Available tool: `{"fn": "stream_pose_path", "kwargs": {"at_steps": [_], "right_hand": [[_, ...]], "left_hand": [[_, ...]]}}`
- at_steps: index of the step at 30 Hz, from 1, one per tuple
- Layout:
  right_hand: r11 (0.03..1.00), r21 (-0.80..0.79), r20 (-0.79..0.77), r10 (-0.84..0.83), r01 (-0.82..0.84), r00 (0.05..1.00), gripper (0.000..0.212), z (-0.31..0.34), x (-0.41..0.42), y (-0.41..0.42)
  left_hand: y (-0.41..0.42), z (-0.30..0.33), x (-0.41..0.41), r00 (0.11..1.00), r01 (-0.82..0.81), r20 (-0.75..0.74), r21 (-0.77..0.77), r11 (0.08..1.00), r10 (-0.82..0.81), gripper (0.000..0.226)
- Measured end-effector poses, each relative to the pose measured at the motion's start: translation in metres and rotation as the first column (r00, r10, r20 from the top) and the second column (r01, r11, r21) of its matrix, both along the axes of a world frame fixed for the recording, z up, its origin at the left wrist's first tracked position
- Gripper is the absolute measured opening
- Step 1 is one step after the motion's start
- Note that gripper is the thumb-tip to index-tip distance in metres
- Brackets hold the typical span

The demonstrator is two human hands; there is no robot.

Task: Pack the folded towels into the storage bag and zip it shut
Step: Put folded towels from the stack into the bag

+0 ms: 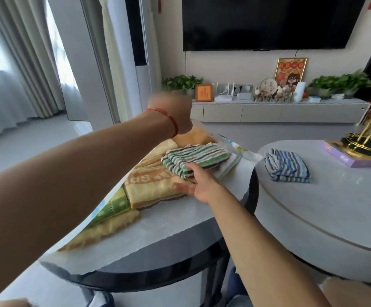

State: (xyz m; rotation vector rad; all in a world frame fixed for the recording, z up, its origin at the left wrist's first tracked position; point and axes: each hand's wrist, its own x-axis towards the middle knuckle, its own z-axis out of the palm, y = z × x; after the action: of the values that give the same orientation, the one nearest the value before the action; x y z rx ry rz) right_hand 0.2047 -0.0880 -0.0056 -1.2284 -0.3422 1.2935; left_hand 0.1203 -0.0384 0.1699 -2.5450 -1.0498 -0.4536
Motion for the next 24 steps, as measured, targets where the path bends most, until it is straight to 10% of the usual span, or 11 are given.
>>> {"fn": "stream_pose_path", "kwargs": {"at_steps": [6,11,19,24], "right_hand": [[0.972,-0.177,0.520,0.224,-0.152,0.824,0.032,0.005,0.034,-0.067],[0.863,-0.474,0.589,0.458,-0.175,0.666,0.027,0.017,0.124,-0.131],[0.768,-0.322,0.786,-0.109,0.553,0.609,0.027,-0.042,0.295,-0.146],[0.675,-0.260,0.865,-0.155,0.691,0.477,0.055,-0.077,0.348,-0.104]], "left_hand": [[-0.013,-0.016,0.008,0.999,0.035,-0.015,-0.031,0.999,-0.036,0.022],[-0.025,-0.048,0.038,0.989,0.146,0.038,-0.136,0.980,-0.142,0.035],[-0.034,-0.127,0.099,0.964,0.201,-0.079,-0.404,0.892,-0.253,0.056],[-0.025,-0.160,0.112,0.969,0.195,-0.032,-0.504,0.842,-0.244,0.069]]}}
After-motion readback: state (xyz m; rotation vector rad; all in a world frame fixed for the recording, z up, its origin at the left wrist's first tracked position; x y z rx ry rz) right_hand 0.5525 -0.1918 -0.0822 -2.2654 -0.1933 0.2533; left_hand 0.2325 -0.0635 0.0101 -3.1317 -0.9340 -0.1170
